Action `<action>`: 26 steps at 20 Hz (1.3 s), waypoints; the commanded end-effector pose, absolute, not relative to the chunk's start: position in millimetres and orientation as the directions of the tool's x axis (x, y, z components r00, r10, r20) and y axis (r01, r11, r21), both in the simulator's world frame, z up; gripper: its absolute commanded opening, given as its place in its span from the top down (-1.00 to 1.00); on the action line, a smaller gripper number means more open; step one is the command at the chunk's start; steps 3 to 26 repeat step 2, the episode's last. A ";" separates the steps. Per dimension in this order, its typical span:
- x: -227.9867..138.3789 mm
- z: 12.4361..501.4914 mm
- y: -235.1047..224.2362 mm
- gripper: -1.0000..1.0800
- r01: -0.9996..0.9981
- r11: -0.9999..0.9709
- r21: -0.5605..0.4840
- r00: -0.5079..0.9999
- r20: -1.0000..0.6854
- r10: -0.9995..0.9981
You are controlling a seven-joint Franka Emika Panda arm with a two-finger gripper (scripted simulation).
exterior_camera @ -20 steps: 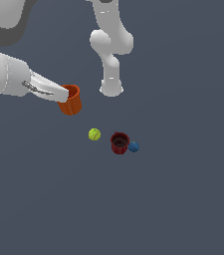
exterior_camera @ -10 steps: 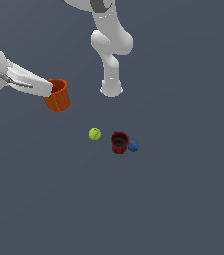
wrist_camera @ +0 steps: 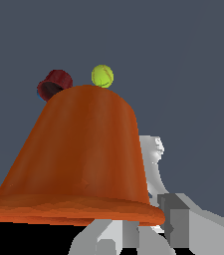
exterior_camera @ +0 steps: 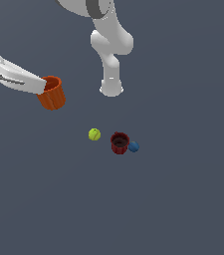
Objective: Pick up a designated object from a clutter of objects.
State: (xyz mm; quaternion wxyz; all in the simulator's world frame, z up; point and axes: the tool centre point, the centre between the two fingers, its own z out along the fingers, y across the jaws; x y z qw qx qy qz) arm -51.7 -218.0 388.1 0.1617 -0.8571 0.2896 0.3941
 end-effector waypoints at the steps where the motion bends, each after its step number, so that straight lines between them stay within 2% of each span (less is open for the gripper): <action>1: -51.2 389.7 -218.8 1.00 -0.624 -0.780 -0.050 0.523 -0.768 -0.369; 26: -51.1 389.7 -218.8 1.00 -0.624 -0.780 -0.050 0.523 -0.768 -0.369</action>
